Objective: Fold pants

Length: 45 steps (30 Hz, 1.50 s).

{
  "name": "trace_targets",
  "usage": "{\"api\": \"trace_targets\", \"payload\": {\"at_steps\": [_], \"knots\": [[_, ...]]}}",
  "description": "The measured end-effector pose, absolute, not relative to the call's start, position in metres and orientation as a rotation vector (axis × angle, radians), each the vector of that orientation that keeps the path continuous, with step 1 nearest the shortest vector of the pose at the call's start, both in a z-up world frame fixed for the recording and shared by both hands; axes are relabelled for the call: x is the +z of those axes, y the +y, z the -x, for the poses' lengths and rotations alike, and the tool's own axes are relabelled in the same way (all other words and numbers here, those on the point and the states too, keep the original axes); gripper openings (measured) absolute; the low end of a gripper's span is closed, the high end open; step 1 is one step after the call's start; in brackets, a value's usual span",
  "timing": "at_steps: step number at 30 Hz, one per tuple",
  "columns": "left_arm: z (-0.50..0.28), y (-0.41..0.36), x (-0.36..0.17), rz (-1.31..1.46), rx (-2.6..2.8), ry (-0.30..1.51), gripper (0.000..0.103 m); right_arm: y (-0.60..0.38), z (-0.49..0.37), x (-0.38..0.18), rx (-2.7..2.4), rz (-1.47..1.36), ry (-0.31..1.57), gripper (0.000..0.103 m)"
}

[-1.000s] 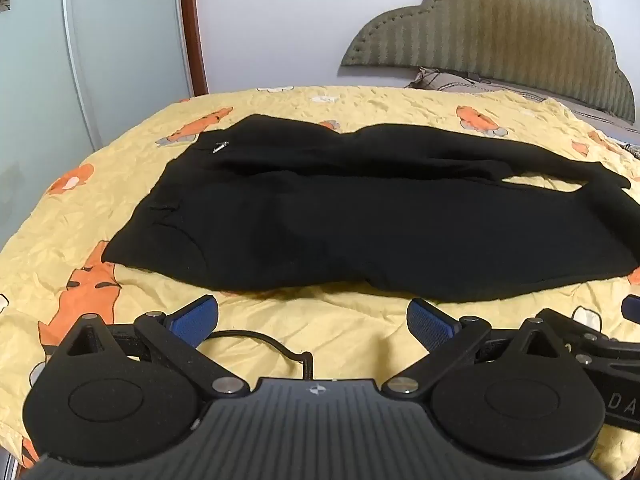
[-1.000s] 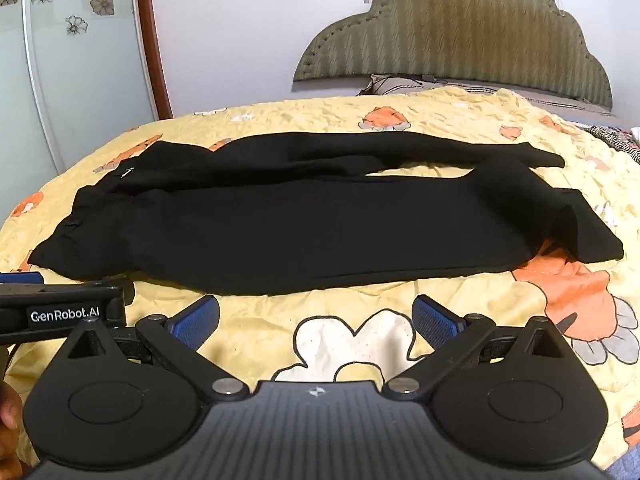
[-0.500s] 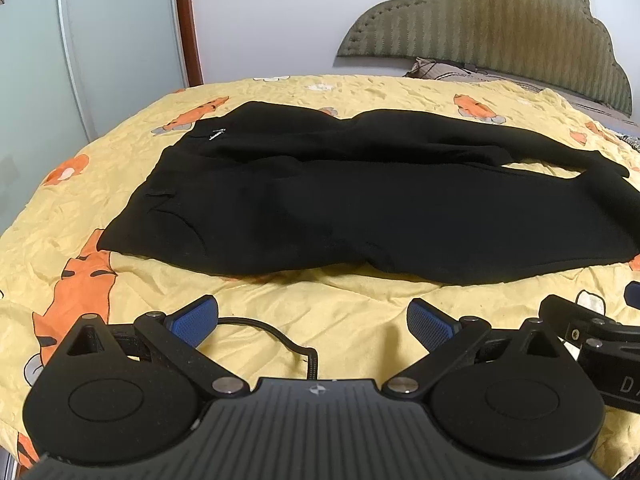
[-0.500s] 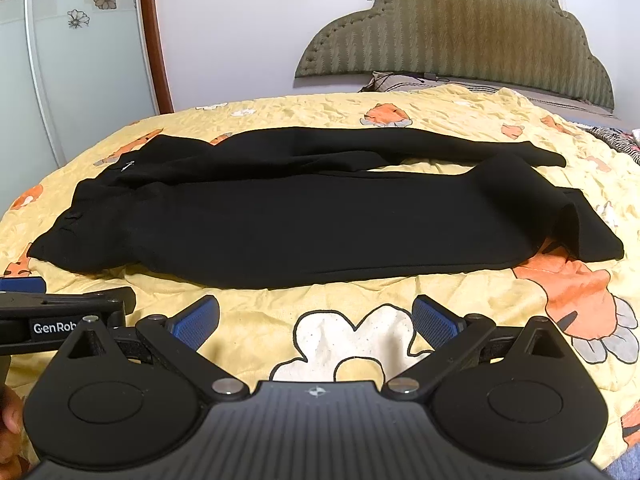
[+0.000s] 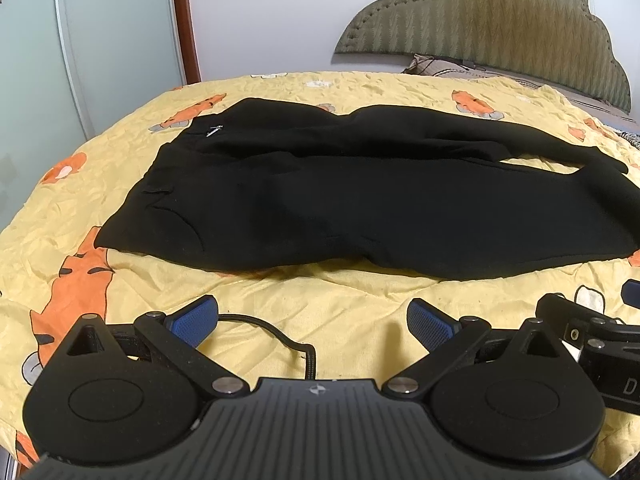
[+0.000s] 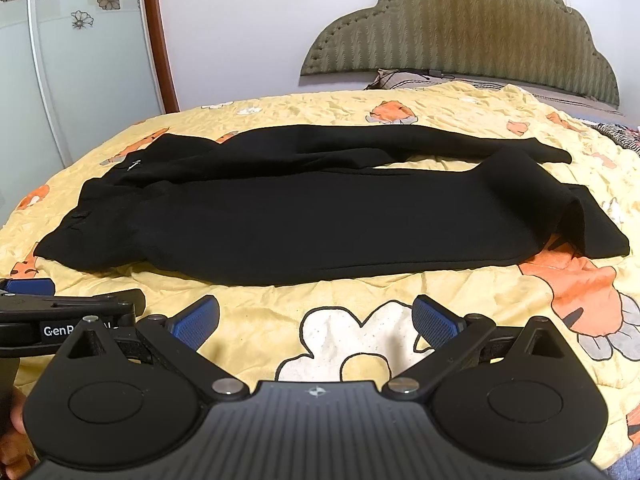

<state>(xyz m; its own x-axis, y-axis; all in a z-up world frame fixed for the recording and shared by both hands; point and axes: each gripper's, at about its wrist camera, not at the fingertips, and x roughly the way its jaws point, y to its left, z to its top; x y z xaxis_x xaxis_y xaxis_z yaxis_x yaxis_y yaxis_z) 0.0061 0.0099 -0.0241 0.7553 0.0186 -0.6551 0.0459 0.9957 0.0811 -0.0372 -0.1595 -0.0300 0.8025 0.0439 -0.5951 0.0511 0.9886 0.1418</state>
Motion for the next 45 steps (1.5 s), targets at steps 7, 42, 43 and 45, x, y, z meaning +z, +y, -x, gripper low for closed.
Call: {"api": "trace_targets", "payload": {"at_steps": [7, 42, 43, 45], "knots": [[-0.006, 0.009, -0.025, -0.098, -0.015, 0.713, 0.102, -0.16, 0.037, -0.03, -0.004, -0.155, 0.641, 0.103], [-0.023, 0.054, -0.003, 0.015, -0.048, 0.604, 0.102, -0.135, -0.02, 0.012, 0.317, 0.042, 0.431, 0.103], [-0.027, 0.06, -0.001, 0.033, -0.038, 0.607, 0.102, -0.132, -0.031, 0.017, 0.338, 0.054, 0.436, 0.103], [-0.036, 0.077, 0.001, 0.085, -0.019, 0.618, 0.102, -0.126, -0.06, 0.026, 0.397, 0.071, 0.428, 0.103]]}}
